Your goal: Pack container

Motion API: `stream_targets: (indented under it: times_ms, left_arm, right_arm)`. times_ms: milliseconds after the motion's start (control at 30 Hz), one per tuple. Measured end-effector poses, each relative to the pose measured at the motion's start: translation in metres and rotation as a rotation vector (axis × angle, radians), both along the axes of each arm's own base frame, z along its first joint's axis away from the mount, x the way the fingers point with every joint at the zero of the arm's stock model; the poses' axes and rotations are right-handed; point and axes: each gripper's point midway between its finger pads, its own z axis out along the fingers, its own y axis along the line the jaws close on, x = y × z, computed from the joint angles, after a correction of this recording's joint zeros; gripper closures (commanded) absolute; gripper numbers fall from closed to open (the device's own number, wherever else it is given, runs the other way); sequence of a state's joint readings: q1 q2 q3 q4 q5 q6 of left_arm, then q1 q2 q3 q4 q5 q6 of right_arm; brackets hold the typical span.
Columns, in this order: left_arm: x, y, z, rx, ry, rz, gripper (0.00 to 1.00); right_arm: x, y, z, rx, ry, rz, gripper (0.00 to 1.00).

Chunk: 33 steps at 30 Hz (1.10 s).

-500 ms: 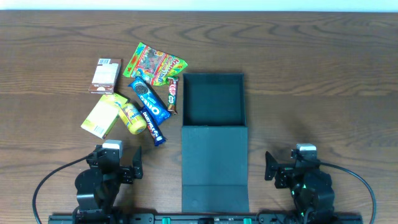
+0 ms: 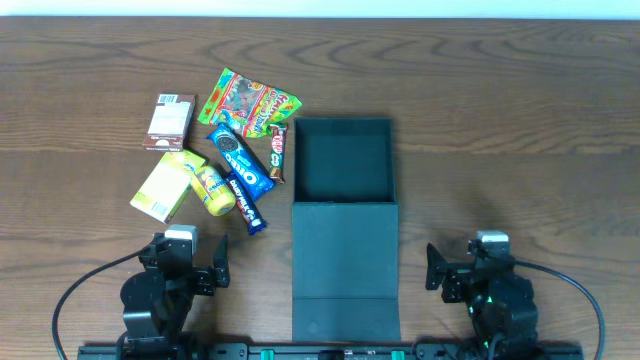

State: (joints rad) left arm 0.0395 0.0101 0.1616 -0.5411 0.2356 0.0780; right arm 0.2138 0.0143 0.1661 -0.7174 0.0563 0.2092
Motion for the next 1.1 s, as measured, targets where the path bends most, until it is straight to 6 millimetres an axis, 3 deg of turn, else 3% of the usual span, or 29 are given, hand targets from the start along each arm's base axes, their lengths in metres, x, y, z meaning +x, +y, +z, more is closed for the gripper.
stream_targets:
  times_ms: [367, 467, 567, 733, 867, 1000, 1100]
  left_arm:
    - [0.0, 0.0, 0.0, 0.0, 0.0, 0.0, 0.04]
    - [0.0, 0.0, 0.0, 0.0, 0.0, 0.0, 0.04]
    - [0.0, 0.0, 0.0, 0.0, 0.0, 0.0, 0.04]
    - [0.0, 0.0, 0.0, 0.0, 0.0, 0.0, 0.04]
    - [0.0, 0.0, 0.0, 0.0, 0.0, 0.0, 0.04]
    - [0.0, 0.0, 0.0, 0.0, 0.0, 0.0, 0.04]
    - [0.0, 0.0, 0.0, 0.0, 0.0, 0.0, 0.04]
  right_arm:
    - [0.0, 0.0, 0.0, 0.0, -0.001, 0.0, 0.01]
    - [0.005, 0.002, 0.008, 0.021, -0.036, -0.002, 0.01]
    - [0.009, 0.015, 0.02, 0.164, -0.064, 0.0, 0.01]
    - [0.001, 0.043, 0.023, 0.44, 0.015, 0.033, 0.01]
    - [0.007, 0.053, 0.043, 0.583, -0.023, 0.039, 0.01]
    - [0.016, 0.064, 0.084, 0.652, -0.165, 0.125, 0.01]
    - [0.021, 0.069, 0.087, 0.64, -0.164, 0.156, 0.01]
